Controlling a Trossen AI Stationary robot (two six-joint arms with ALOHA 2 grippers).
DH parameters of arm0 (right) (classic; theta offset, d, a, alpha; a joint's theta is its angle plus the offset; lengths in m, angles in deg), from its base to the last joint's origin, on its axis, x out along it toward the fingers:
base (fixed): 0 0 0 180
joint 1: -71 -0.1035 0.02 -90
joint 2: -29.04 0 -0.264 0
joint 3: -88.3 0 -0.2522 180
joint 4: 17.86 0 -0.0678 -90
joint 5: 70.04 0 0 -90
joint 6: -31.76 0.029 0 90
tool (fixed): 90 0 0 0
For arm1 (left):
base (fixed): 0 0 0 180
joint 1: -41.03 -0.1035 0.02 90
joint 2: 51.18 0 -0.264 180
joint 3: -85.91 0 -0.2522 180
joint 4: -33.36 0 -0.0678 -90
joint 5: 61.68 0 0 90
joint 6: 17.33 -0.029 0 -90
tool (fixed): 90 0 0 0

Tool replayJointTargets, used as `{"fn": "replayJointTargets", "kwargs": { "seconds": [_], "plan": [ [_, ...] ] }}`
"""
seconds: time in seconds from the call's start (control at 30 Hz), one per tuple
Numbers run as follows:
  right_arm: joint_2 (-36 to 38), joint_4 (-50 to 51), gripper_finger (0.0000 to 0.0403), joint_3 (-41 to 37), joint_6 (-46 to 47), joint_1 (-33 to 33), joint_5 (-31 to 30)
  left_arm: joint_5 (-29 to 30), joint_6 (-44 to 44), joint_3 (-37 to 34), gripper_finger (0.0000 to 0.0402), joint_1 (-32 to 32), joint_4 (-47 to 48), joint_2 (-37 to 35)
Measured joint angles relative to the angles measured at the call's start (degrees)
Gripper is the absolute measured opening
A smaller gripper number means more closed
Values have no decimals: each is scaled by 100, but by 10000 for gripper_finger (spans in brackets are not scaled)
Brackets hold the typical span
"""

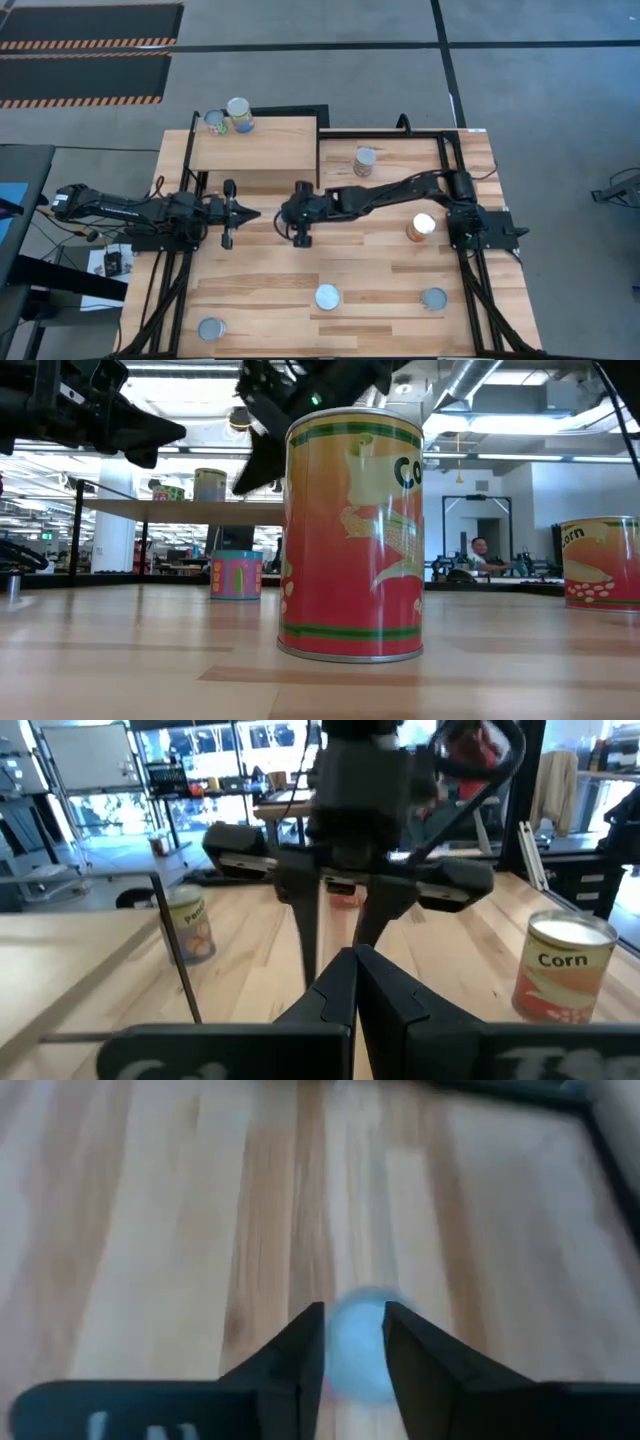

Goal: Pick and place cans onto a shelf
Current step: Put the red can on the shelf

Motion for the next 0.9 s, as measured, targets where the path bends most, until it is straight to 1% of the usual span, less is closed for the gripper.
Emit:
{"fn": "replayJointTargets", "kwargs": {
  "seconds": [0.07, 0.17, 0.2, 0.33, 0.47, 0.53, 0.6, 0.67, 0.77, 0.9],
  "plan": [
    [51, -353, 85, -291, -209, -49, 3, 4, 59, 0, 0, 1, 80, 24],
    [258, -1162, 21, -965, -444, -150, 72, -25, 68, 0, 0, 0, 206, 37],
    [324, -1442, 13, -1229, -458, -175, 129, -27, 70, 0, 0, 2, 249, 48],
    [734, -2549, 17, -2375, -443, -328, 166, -28, 95, 0, 0, 0, 341, 123],
    [1428, -3798, 6, -3601, -308, -443, 166, 13, 162, 33, 0, 0, 494, 323],
    [1767, -4402, 9, -4305, -262, -454, 168, 80, 248, 126, 0, 2, 647, 464],
    [2072, -5208, 13, -4981, -227, -409, 204, 116, 351, 264, 0, 2, 692, 670],
    [2357, -6065, 13, -5595, -193, -277, 352, 119, 433, 412, 0, 7, 770, 900],
    [2676, -7046, 7, -6326, -106, 23, 822, 126, 512, 627, 0, 15, 766, 1261],
    [3009, -7497, 4, -6849, 104, 551, 1351, 216, 466, 886, 0, 74, 778, 1765]
  ]
}}
